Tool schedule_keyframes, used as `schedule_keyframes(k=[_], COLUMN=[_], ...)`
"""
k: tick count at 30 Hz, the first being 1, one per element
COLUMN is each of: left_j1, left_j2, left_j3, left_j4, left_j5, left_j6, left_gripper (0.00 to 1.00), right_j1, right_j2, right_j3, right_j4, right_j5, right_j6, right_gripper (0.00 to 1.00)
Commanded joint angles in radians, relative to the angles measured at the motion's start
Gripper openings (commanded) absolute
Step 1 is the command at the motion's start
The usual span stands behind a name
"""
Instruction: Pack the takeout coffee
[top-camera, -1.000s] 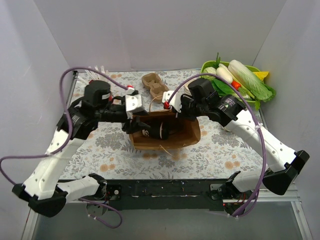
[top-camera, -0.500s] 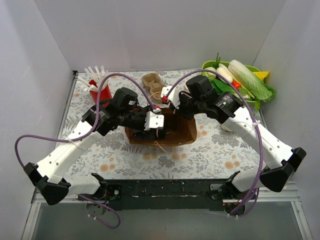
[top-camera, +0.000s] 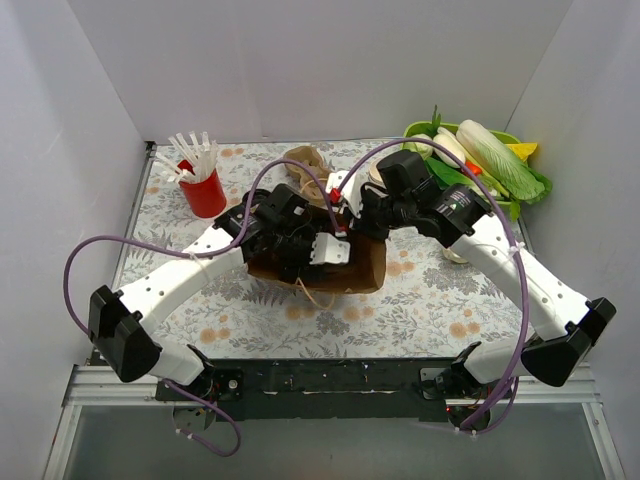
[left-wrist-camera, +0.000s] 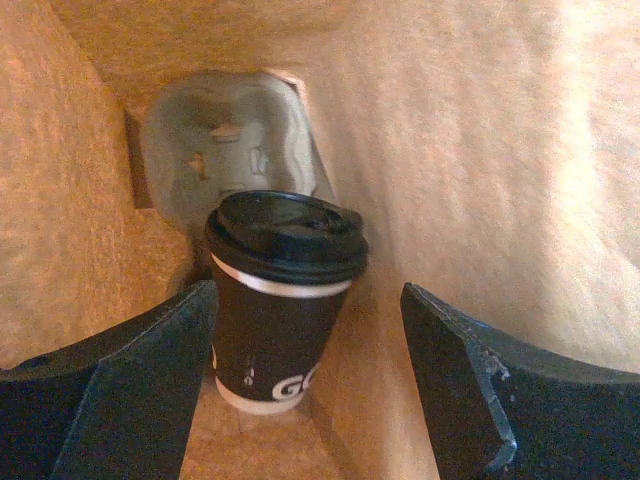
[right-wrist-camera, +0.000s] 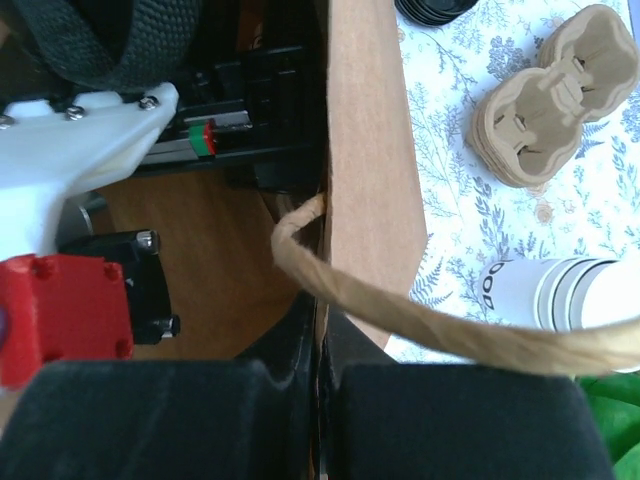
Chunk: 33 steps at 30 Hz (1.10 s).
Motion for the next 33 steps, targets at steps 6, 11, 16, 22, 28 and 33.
schedule_keyframes(k=[6, 11, 16, 22, 28, 33], left_j1=[-0.004, -0.004, -0.004, -0.004, -0.004, -0.004], left_j2=[-0.059, -0.036, -0.023, 0.007, 0.03, 0.003], left_j3=[-0.223, -0.277, -0.337, -0.391, -0.385, -0.374], left_j4=[0.232, 0.327, 0.428, 0.523, 0.571, 0.586], left_j5=[-0.104, -0.104, -0.056, -0.015, 0.051, 0.085], left_j6=[0.109, 0.109, 0.128, 0.174, 0.218, 0.165], left_gripper=[0.86, 0.93, 0.93, 0.95, 0.9, 0.74], right_j1=[0.0, -0.009, -0.027, -0.05, -0.069, -0.079], right_j2=[-0.044, -0.035, -0.026, 0.003, 0.032, 0.032], right_j3=[-0.016, -0.014, -0.016, 0.01, 0.038, 0.036], right_j4=[0.011, -0.004, -0.015, -0.061, -0.102, -0.137], right_j5=[-0.213, -0.256, -0.297, -0.362, -0.405, -0.391], right_j6=[0.054, 0.02, 0.002, -0.043, -0.089, -0.119], right_gripper=[0.01, 0.01, 0.01, 0.01, 0.01, 0.01])
